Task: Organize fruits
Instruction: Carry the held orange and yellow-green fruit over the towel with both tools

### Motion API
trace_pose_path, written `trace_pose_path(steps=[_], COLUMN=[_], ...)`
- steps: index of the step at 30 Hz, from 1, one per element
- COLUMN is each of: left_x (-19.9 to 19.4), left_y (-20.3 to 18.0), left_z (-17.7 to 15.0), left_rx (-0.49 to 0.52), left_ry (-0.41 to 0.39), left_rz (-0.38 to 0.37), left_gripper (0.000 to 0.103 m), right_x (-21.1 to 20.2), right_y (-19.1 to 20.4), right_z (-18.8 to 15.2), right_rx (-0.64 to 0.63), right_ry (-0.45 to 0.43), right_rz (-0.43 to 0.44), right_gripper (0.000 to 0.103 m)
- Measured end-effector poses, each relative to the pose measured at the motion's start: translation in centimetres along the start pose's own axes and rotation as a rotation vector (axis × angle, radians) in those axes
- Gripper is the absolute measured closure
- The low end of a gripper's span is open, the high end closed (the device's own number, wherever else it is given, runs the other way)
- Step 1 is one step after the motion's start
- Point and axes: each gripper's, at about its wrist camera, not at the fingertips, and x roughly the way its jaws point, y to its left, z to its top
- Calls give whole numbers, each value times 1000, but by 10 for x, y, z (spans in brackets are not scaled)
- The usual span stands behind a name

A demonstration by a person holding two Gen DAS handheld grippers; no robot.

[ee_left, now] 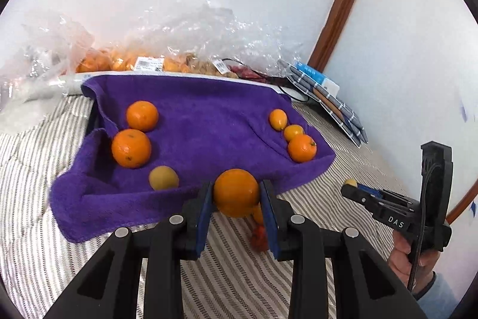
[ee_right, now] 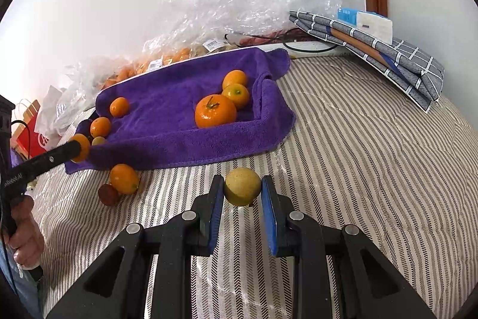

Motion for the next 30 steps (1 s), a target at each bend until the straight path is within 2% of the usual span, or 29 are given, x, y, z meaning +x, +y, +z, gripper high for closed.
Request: trace_pose_path(steps=[13,19,30], left_x=[-10,-16,-26], left_y=[13,19,37], left_z=[7,10,14], left_rx=[-48,-61,-113], left_ry=[-63,-91,-131], left_rz=[40,80,111], left_gripper=[73,73,73], right_x=[1,-4,-13], right_y=[1,-6,-1], right_z=[0,0,16], right_rx=[-12,25,4], right_ry=[3,-18,-26], right_rz=[7,21,-15], right_gripper=[78,78,78])
